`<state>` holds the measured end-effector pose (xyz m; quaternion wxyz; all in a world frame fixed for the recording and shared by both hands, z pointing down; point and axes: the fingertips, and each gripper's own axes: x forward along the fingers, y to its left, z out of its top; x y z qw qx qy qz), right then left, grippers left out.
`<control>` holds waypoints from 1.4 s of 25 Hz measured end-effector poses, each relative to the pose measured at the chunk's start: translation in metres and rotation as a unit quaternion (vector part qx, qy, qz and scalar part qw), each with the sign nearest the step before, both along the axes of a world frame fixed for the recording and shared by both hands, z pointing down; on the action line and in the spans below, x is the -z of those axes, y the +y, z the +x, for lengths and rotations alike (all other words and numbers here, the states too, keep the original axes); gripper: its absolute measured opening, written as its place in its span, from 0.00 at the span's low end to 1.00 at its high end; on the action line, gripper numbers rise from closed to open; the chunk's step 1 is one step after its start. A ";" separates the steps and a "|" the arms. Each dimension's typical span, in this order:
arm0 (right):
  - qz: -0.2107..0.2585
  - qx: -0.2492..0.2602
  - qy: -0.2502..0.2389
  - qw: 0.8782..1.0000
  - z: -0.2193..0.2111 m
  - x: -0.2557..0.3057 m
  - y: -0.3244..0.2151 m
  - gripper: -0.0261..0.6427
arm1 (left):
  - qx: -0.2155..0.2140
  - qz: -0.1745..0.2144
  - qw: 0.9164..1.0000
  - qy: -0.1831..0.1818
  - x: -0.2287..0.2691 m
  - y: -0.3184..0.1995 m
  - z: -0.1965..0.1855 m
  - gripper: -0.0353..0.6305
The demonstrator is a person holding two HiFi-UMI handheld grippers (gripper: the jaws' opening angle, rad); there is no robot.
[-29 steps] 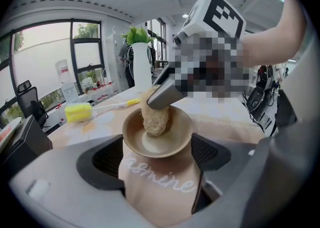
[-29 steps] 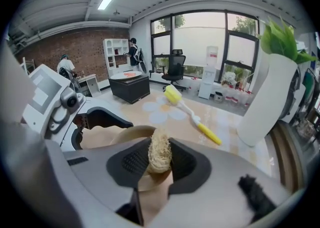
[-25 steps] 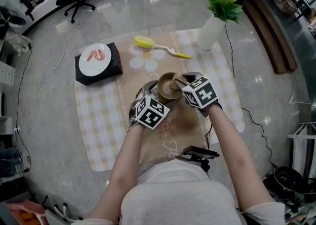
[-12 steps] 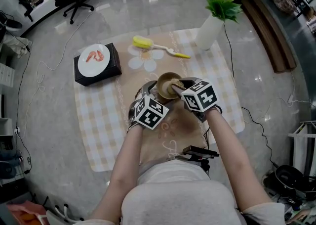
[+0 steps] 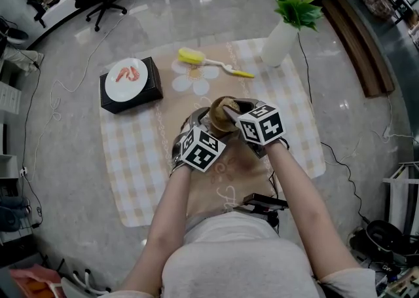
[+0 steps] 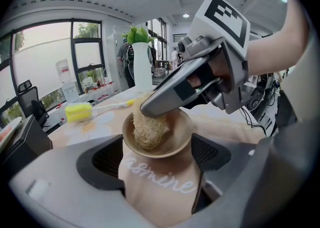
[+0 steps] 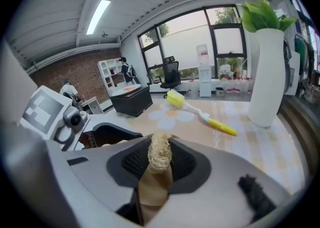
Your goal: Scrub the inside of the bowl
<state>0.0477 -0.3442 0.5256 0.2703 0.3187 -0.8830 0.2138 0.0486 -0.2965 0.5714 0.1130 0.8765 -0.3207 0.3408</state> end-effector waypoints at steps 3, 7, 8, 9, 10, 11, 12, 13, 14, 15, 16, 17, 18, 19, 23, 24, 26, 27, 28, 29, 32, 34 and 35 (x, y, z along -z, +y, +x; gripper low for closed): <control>0.024 -0.005 0.012 1.000 0.003 0.001 -0.007 0.19 | 0.000 0.000 1.000 0.000 0.000 -0.001 0.000 0.71; 0.046 -0.006 0.035 0.998 0.008 0.003 -0.009 0.19 | 0.000 -0.002 1.000 0.000 0.001 0.000 0.000 0.71; 0.047 -0.006 0.039 0.998 0.010 0.003 -0.009 0.19 | 0.000 -0.002 1.000 0.000 0.001 0.000 0.000 0.71; 0.046 -0.005 0.041 0.998 0.011 0.002 -0.009 0.19 | 0.000 -0.002 1.000 0.000 0.001 0.000 0.000 0.71; 0.042 -0.005 0.042 0.998 0.012 0.002 -0.008 0.19 | 0.001 -0.001 1.000 0.000 0.000 0.000 -0.001 0.71; 0.037 -0.005 0.042 0.998 0.012 0.001 -0.007 0.19 | 0.001 -0.001 1.000 0.000 0.000 0.000 -0.001 0.71; 0.030 -0.005 0.042 0.999 0.013 0.001 -0.006 0.19 | 0.001 -0.001 1.000 -0.001 0.000 0.000 -0.001 0.71; 0.024 -0.006 0.043 0.999 0.014 0.000 -0.004 0.19 | 0.001 -0.002 1.000 -0.001 0.000 0.000 -0.001 0.71; 0.018 -0.006 0.044 0.999 0.014 0.000 -0.002 0.19 | 0.001 -0.003 1.000 -0.001 0.000 0.000 -0.001 0.71; 0.013 -0.005 0.046 0.999 0.014 0.000 0.000 0.19 | 0.001 -0.003 1.000 -0.001 0.000 0.000 -0.001 0.71; 0.009 -0.002 0.049 0.999 0.014 0.000 0.002 0.19 | 0.001 -0.004 1.000 -0.001 0.000 0.000 -0.001 0.71; 0.007 0.001 0.052 0.999 0.014 -0.001 0.004 0.19 | 0.001 -0.004 1.000 -0.001 0.000 0.000 -0.001 0.71; 0.005 0.005 0.056 0.998 0.014 -0.001 0.006 0.19 | 0.001 -0.004 1.000 -0.001 0.000 0.000 -0.001 0.71; 0.004 0.010 0.059 0.998 0.014 -0.001 0.009 0.19 | 0.001 -0.004 1.000 -0.001 0.000 0.000 0.000 0.71; -0.005 0.029 0.070 0.997 0.013 -0.002 0.018 0.19 | 0.001 -0.004 1.000 -0.002 0.000 0.000 0.000 0.71; -0.007 0.034 0.073 0.997 0.012 -0.002 0.020 0.19 | 0.001 -0.005 1.000 -0.003 0.000 0.000 0.000 0.71; -0.009 0.043 0.078 0.996 0.011 -0.001 0.023 0.19 | -0.001 -0.005 1.000 -0.005 0.000 0.000 0.000 0.71; -0.010 0.046 0.081 0.996 0.011 -0.001 0.024 0.19 | -0.001 -0.006 1.000 -0.005 0.000 0.000 0.000 0.71; -0.010 0.047 0.082 0.995 0.011 0.000 0.025 0.19 | -0.001 -0.005 1.000 -0.004 0.001 0.001 0.000 0.71; -0.009 0.047 0.082 0.995 0.011 0.000 0.026 0.19 | 0.000 -0.004 1.000 -0.002 0.002 0.000 0.000 0.71; 0.002 0.038 0.078 0.996 0.011 0.003 0.023 0.19 | 0.006 0.001 1.000 0.013 0.009 -0.001 0.000 0.75; 0.015 0.031 0.072 0.997 0.011 0.011 0.021 0.19 | 0.007 0.006 1.000 0.017 0.015 -0.001 -0.002 0.76; 0.021 0.028 0.069 0.997 0.011 0.015 0.021 0.19 | 0.007 0.009 1.000 0.017 0.017 0.000 -0.003 0.77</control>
